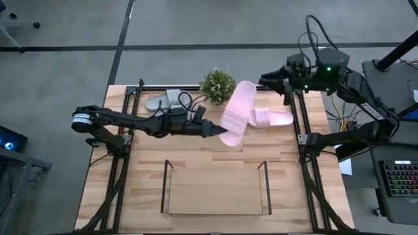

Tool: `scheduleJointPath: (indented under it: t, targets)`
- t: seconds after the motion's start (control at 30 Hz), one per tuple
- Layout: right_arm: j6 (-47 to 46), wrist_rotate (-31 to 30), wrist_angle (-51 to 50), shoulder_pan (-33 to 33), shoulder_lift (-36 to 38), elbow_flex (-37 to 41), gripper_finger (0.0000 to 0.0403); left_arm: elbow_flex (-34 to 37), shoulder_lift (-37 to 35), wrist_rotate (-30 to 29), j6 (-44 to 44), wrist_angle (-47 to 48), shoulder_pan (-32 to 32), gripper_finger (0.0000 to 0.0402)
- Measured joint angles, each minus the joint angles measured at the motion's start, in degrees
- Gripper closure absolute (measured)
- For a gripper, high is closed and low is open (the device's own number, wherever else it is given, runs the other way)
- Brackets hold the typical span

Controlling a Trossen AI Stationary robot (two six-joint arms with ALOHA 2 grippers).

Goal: Pick and place slides into the shelf
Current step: Put the top pink slide on the shelf

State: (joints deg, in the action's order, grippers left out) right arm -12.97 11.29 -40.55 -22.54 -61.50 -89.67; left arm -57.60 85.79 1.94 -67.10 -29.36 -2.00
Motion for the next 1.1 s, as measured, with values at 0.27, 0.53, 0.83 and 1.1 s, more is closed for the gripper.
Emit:
scheduleJointPath:
  t: [0.27, 0.53, 0.83, 1.1]
  targets:
    - [8.82, -6.84, -5.42, 8.07, -0.77, 0.02, 0.0255, -0.39, 0.06, -1.34, -0.01, -2.45, -2.24, 0.0374]
    - [16.26, -24.03, -7.4, 19.75, -1.54, 0.08, 0.0255, -0.39, 0.1, -1.36, -0.62, -2.14, -4.43, 0.0374]
    - [25.67, -42.7, -7.25, 32.83, -5.26, 0.04, 0.0261, -0.42, 0.34, -1.38, -4.55, -1.96, -5.88, 0.0374]
    - [32.58, -55.66, -6.8, 38.54, -13.23, 0.11, 0.0275, -0.38, 0.36, -1.3, -6.11, -1.47, -5.93, 0.0374]
